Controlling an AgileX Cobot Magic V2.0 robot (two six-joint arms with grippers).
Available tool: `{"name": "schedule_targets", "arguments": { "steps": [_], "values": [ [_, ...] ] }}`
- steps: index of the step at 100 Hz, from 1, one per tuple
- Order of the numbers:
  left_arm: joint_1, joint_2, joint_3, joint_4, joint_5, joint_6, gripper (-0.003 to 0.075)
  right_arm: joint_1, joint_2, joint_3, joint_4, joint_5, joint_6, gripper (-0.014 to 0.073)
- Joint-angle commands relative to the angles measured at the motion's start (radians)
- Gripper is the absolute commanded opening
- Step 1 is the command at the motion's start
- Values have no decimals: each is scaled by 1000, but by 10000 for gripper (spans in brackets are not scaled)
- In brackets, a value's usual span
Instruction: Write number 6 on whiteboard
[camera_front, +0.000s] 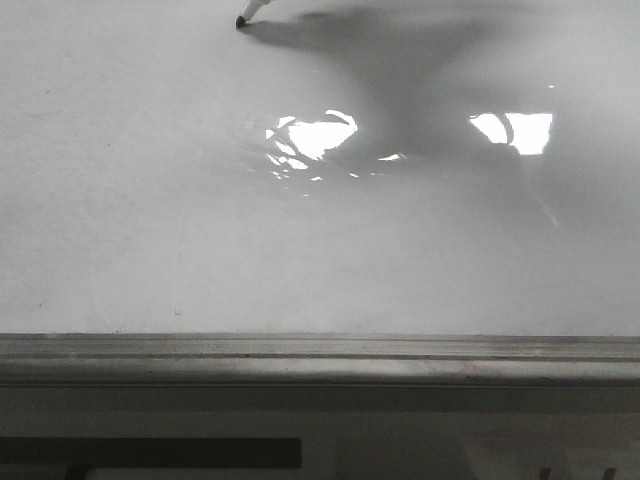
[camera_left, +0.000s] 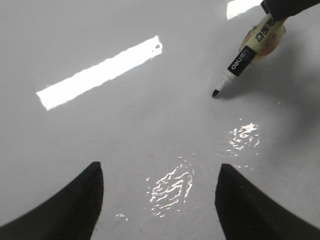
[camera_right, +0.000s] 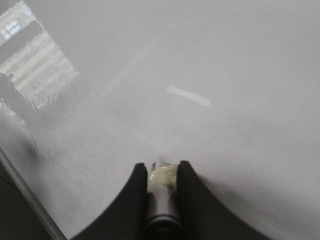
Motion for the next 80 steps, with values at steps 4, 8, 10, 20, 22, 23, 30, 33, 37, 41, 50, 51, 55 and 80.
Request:
{"name": "schedule_targets", "arguments": {
  "steps": [4,8,10,20,22,23,30,33,37,41,50,51,55,80],
  "values": [
    [5,2,-30,-13,-95,-9,440,-3,39,-34,4,31,-9,-62],
    [5,2,-30,-13,-104,-9,440,4,64,-32,4,85,-9,-62],
    [5,2,-30,-13,-104,-9,440,6,72,-30,4,108,-9,-62],
    [5,2,-30,-13,-104,-9,440,6,104,-1,9,168,-9,-62],
    [5,2,-30,-13,-104,-9,440,6,104,7,9,172,-9,-62],
    [5,2,-30,-13,-104,-9,440,6,104,13,7,172,-9,-62],
    [5,2,-30,-13,-104,-9,440,6,86,27,-7,172,-9,-62],
    [5,2,-30,-13,-104,-9,440,4,76,27,-15,172,-9,-60],
    [5,2,-30,-13,-104,-9,440,4,58,27,-30,157,-9,-55],
    [5,2,-30,-13,-104,-9,440,2,35,27,-41,134,-9,-53],
    [5,2,-30,-13,-104,-9,440,2,10,24,-41,74,-9,-53],
    [5,2,-30,-13,-104,-9,440,2,8,21,-41,66,-9,-53],
    [5,2,-30,-13,-104,-9,440,2,13,13,-41,60,-9,-53],
    [5,2,-30,-13,-104,-9,440,19,93,-24,-32,119,-9,-53]
  ]
}}
